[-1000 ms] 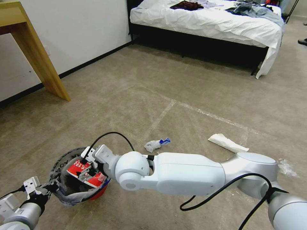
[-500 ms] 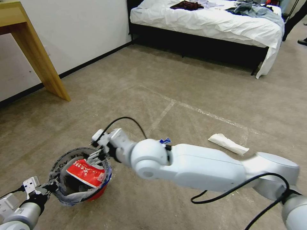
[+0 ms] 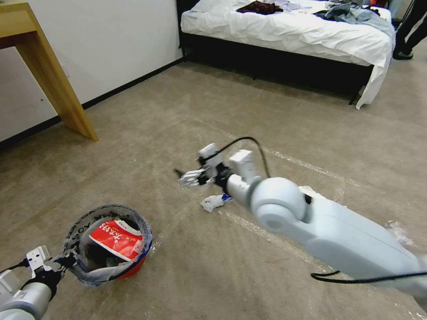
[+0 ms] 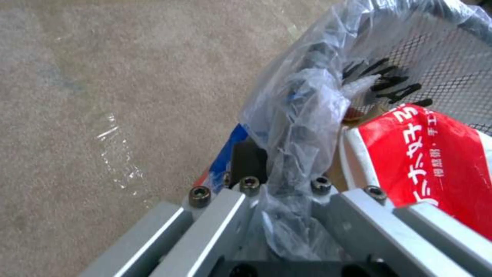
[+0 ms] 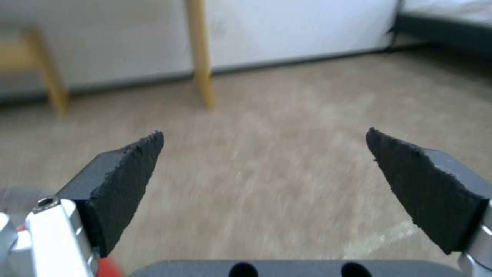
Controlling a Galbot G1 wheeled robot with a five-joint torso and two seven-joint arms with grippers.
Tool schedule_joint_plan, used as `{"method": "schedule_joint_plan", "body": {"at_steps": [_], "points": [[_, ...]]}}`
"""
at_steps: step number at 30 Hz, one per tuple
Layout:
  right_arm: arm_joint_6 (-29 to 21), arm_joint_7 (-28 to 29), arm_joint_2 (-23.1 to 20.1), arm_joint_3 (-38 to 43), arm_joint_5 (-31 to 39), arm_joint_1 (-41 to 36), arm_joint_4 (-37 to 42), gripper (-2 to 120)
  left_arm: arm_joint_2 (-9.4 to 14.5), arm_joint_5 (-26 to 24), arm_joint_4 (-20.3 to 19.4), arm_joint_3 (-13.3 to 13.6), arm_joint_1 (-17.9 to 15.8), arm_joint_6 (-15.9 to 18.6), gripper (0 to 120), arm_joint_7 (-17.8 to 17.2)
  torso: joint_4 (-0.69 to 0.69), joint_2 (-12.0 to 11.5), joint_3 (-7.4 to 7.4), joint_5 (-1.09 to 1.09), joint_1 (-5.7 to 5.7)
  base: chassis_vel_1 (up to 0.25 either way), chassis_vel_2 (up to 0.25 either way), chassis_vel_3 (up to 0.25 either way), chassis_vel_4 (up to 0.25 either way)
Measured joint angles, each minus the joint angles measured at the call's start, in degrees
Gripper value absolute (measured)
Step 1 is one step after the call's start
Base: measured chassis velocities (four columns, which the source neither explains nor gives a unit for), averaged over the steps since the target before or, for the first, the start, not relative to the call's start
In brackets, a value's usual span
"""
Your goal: Pick up the trash bin and place the garbage on the floor into it.
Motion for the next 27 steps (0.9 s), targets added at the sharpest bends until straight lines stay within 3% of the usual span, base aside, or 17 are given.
{"method": "schedule_joint_plan", "body": {"at_steps": [4,7,10,13,16,22,27], "points": [[4.90,-1.79,-0.67,6.37,-0.78,-3.77,0.38,100,0.10,-0.35,-0.37,-0.33,0.15,0.00,1,-0.06,0.00,0.00,0.00,-0.01,0.00,0.000,0.000,0.000,0.000],[14.02,-6.14,-0.03,17.68,-4.66,-10.40,-0.76,100,0.22,-1.14,-1.12,-0.86,0.70,0.00,1,-0.34,0.02,0.00,0.00,-0.02,-0.01,0.000,0.000,0.000,0.000],[17.80,-8.03,0.53,21.68,-7.26,-13.58,-1.68,100,0.27,-1.36,-1.33,-0.96,0.82,0.00,1,-0.40,0.03,0.00,0.00,-0.01,0.00,0.000,0.000,0.000,0.000],[23.67,-11.24,2.14,32.90,-11.91,-25.32,-1.36,100,0.26,-1.63,-1.72,-1.18,1.19,0.00,1,-0.47,0.01,0.00,0.00,0.01,-0.01,0.000,0.000,0.000,0.000],[27.37,-12.41,2.82,38.27,-16.72,-31.02,-2.19,100,0.27,-1.64,-1.81,-1.18,1.44,-0.02,1,-0.36,0.00,0.01,-0.01,-0.04,-0.01,0.000,0.000,0.000,0.000],[35.88,-12.05,4.90,43.20,-28.51,-38.85,-7.98,99,0.30,-1.38,-2.01,-0.97,1.43,-0.26,1,0.24,0.01,0.01,0.00,-0.01,-0.01,0.000,0.000,0.000,0.000],[36.99,-10.56,6.98,45.83,-31.53,-43.65,-8.48,99,0.20,-1.19,-2.25,-0.87,1.25,-0.39,1,0.53,0.00,0.00,-0.01,-0.02,-0.01,0.000,0.000,0.000,0.000]]}}
